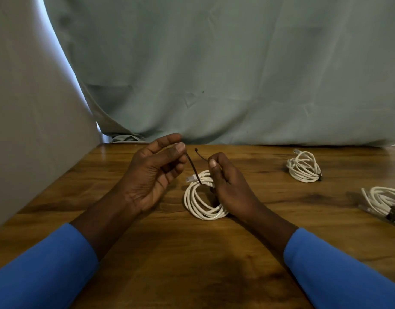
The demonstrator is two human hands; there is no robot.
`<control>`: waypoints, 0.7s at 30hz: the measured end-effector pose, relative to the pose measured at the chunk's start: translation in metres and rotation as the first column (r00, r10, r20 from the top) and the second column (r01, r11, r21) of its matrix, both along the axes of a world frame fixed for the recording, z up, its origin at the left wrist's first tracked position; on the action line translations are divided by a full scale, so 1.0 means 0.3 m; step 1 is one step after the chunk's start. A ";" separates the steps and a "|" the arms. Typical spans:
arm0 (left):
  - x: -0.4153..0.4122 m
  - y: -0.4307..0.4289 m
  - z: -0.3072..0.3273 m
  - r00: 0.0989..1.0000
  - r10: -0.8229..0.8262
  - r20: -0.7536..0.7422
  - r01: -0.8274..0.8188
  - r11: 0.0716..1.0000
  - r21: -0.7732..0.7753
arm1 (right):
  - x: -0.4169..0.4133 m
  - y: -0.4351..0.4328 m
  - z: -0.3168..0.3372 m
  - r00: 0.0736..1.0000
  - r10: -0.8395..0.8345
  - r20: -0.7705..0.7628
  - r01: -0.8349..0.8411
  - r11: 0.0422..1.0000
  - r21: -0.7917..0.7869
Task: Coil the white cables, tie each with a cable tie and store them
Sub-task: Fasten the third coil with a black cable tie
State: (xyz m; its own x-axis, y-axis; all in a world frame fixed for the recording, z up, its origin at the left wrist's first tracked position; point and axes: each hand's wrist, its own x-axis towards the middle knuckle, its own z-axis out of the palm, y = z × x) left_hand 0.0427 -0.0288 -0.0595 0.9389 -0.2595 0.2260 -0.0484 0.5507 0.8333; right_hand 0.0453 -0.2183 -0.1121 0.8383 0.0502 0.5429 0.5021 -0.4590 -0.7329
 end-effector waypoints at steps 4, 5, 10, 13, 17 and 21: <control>0.000 -0.022 -0.013 1.000 -0.006 -0.021 0.006 1.000 -0.026 | 0.005 0.004 -0.002 0.999 -0.030 0.022 0.030 1.000 0.001; -0.002 -0.029 -0.013 1.000 -0.016 -0.024 0.015 0.999 -0.040 | 0.007 0.005 -0.003 0.999 -0.043 0.031 0.043 0.999 -0.001; -0.011 -0.065 -0.024 0.999 -0.016 -0.042 0.018 0.999 0.040 | 0.026 0.003 -0.015 0.994 -0.070 0.082 0.070 0.998 0.005; -0.013 -0.078 -0.035 1.000 0.004 -0.013 -0.002 0.995 0.095 | 0.032 0.002 -0.019 0.994 -0.060 0.093 0.060 0.998 0.005; -0.005 -0.077 -0.030 0.999 0.032 0.008 -0.032 0.996 0.088 | 0.032 0.004 -0.019 0.989 -0.063 0.134 0.065 0.998 -0.015; -0.002 -0.069 -0.024 1.000 0.027 0.016 -0.028 0.997 0.071 | 0.033 0.005 -0.017 0.989 -0.058 0.138 0.062 0.998 -0.025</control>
